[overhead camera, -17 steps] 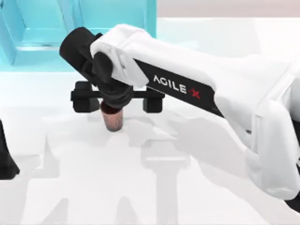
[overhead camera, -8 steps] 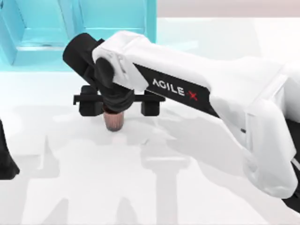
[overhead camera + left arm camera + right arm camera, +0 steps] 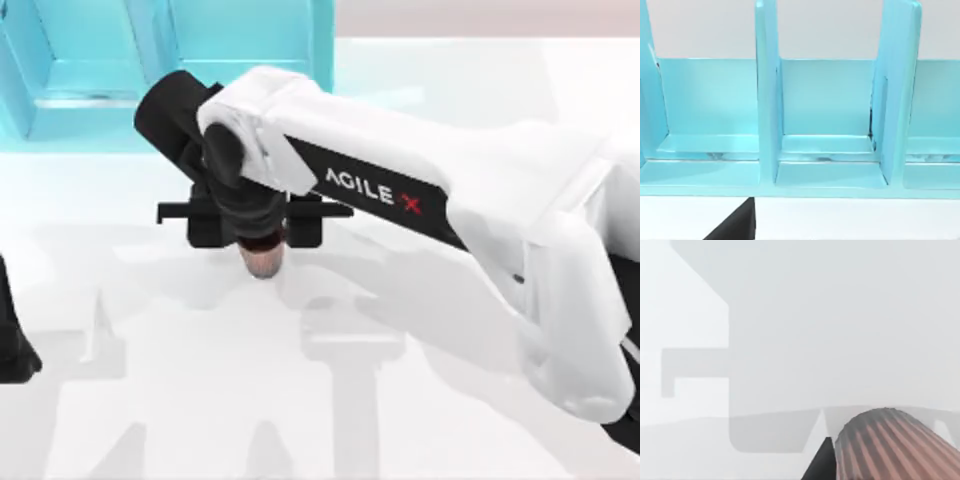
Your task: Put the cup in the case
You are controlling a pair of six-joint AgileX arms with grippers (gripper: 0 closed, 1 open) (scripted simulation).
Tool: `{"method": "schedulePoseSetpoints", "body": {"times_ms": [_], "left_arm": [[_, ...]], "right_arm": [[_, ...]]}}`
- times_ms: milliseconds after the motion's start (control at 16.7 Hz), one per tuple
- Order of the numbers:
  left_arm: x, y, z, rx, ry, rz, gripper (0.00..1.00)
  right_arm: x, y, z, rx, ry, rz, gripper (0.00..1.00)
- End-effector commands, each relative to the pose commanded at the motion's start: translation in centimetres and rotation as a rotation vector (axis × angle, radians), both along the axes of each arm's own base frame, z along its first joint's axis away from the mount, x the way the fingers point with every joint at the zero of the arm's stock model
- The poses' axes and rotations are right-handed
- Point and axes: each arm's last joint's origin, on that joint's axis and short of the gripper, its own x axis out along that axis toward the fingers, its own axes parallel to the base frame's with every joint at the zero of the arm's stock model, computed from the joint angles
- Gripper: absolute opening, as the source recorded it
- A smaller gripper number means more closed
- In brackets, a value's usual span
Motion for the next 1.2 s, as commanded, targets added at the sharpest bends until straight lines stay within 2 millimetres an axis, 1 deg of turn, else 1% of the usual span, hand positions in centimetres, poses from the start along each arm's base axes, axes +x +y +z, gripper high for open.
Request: {"method": "schedulePoseSetpoints", "body": {"times_ms": [60, 120, 600, 660, 720, 780, 840, 900, 960, 1080, 1200], "left_arm": [[0.0, 0.0, 0.0, 0.000, 0.000, 0.000, 1.00], [0.0, 0.0, 0.0, 0.000, 0.000, 0.000, 1.00], [0.0, 0.0, 0.0, 0.000, 0.000, 0.000, 1.00], [0.0, 0.0, 0.0, 0.000, 0.000, 0.000, 1.00], [0.0, 0.0, 0.0, 0.000, 0.000, 0.000, 1.00], [0.0, 0.0, 0.0, 0.000, 0.000, 0.000, 1.00], [0.0, 0.0, 0.0, 0.000, 0.000, 0.000, 1.00], [0.0, 0.0, 0.0, 0.000, 0.000, 0.000, 1.00], [0.0, 0.0, 0.0, 0.000, 0.000, 0.000, 1.00], [0.0, 0.0, 0.0, 0.000, 0.000, 0.000, 1.00], [0.0, 0.0, 0.0, 0.000, 0.000, 0.000, 1.00]], "right_arm": [[0.0, 0.0, 0.0, 0.000, 0.000, 0.000, 0.02], [0.0, 0.0, 0.0, 0.000, 0.000, 0.000, 0.00], [-0.1, 0.1, 0.0, 0.000, 0.001, 0.002, 0.00], [-0.1, 0.1, 0.0, 0.000, 0.001, 0.002, 0.00], [0.2, -0.4, 0.2, 0.000, 0.006, 0.001, 0.00], [0.8, -1.3, 0.6, -0.002, 0.014, -0.002, 0.00], [1.6, -2.7, 1.3, -0.005, 0.025, -0.004, 0.00], [2.6, -4.6, 2.0, -0.011, 0.042, -0.007, 0.00], [3.7, -6.8, 2.6, -0.019, 0.061, -0.010, 0.00], [5.9, -12.4, 4.7, -0.024, 0.086, -0.018, 0.00], [7.4, -18.7, 7.3, -0.029, 0.088, -0.016, 0.00]]}}
